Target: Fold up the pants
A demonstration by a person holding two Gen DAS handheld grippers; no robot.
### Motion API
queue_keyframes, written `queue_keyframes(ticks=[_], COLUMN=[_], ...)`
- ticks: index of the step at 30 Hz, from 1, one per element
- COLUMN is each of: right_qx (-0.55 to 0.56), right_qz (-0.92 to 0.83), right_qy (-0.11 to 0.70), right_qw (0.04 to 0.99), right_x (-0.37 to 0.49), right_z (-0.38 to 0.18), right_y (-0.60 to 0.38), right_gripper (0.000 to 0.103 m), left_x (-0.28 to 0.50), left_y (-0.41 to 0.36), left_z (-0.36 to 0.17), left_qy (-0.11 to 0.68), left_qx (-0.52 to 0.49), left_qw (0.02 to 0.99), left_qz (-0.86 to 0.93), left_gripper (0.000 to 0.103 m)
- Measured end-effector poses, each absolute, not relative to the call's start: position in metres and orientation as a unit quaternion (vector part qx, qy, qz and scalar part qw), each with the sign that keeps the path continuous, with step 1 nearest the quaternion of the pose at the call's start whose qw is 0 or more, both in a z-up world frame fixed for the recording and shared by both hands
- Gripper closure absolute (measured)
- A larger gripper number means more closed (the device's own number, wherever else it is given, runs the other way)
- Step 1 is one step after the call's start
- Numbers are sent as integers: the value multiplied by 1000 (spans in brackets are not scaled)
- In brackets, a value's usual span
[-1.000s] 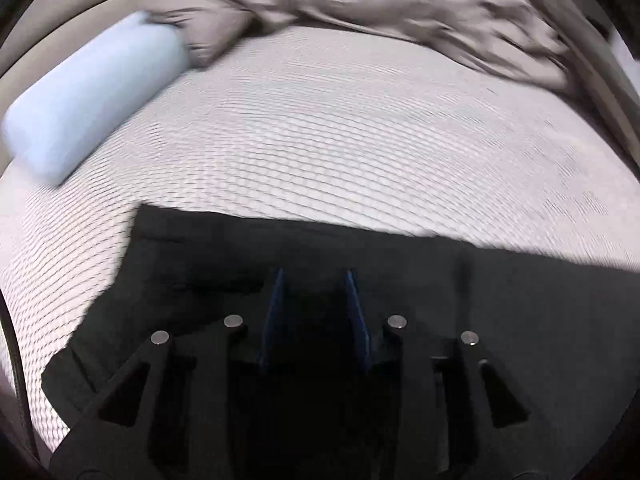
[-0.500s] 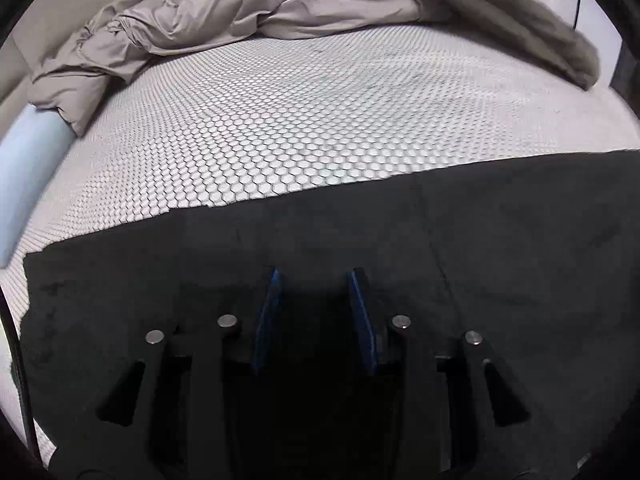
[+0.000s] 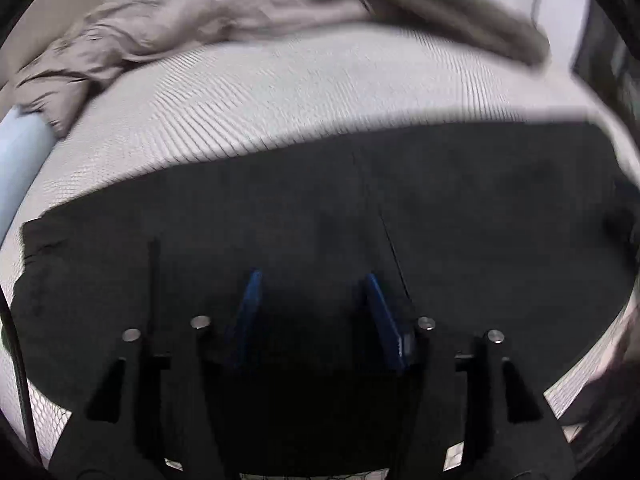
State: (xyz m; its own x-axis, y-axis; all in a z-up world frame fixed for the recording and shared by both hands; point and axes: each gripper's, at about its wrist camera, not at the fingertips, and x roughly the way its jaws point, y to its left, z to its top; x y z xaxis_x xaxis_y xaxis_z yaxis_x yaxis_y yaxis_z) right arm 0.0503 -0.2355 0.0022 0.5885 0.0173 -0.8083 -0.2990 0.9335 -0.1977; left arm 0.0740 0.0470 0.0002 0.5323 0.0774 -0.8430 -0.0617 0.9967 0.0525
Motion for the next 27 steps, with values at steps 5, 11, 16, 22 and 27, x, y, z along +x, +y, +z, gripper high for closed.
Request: queue_keyframes(ticks=[5, 11, 16, 22, 27], right_qx=[-151, -98, -192, -70, 47], right_qz=[70, 107, 163, -44, -83], right_qy=[463, 462, 461, 472, 432], right_qw=[871, 875, 851, 878, 897], right_x=[52, 45, 23, 31, 8], right_z=[-2, 10, -4, 3, 23], right_y=[-254, -253, -223, -380, -444], right_gripper=[1, 1, 2, 1, 3], left_x=[52, 39, 40, 42, 43], left_y=[78, 35, -51, -33, -30], left_z=[10, 34, 7, 3, 5], left_qy=[473, 435, 458, 463, 453], left_qx=[-8, -38, 21, 0, -7], left_qw=[876, 899, 886, 885, 891], left_qz=[91, 34, -68, -48, -35], left_gripper=[51, 48, 40, 21, 21])
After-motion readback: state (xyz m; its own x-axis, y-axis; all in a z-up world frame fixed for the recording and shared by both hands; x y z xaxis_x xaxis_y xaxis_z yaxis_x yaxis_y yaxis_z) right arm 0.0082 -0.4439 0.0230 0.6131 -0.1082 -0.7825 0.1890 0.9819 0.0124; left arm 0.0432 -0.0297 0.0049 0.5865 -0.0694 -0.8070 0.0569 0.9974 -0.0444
